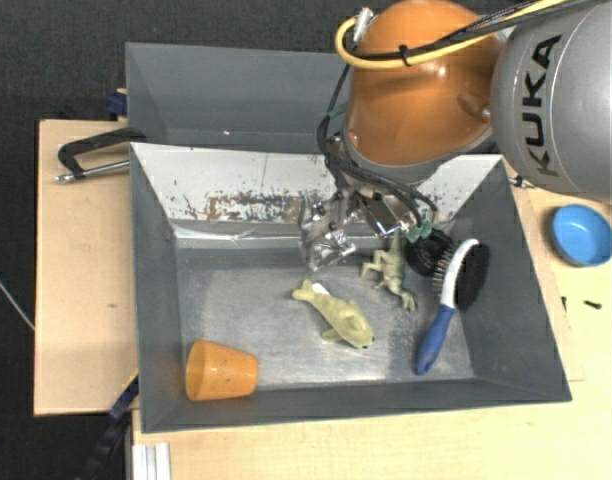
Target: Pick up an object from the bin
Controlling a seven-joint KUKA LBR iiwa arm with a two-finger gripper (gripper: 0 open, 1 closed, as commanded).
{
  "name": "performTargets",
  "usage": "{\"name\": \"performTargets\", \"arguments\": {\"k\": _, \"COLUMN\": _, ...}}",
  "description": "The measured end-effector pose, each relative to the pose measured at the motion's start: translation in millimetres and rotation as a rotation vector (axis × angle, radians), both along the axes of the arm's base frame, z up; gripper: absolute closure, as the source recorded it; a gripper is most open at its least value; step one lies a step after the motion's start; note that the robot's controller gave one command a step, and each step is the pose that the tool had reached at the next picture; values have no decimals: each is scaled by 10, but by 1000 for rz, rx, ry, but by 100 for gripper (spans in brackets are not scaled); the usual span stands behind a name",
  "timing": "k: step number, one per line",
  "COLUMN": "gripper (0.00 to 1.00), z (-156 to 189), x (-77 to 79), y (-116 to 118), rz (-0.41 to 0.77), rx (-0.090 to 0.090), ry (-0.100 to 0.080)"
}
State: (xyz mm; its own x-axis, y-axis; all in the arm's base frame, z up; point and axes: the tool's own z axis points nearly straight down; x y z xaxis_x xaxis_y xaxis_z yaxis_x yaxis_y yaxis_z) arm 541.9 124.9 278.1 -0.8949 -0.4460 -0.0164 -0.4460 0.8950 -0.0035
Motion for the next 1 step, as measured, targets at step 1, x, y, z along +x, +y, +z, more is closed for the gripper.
{"name": "performTargets", "arguments": {"k": 1, "gripper": 0, "z": -46, "x": -18, "y": 1, "rz": 0, "rx": -1, "ry": 10}}
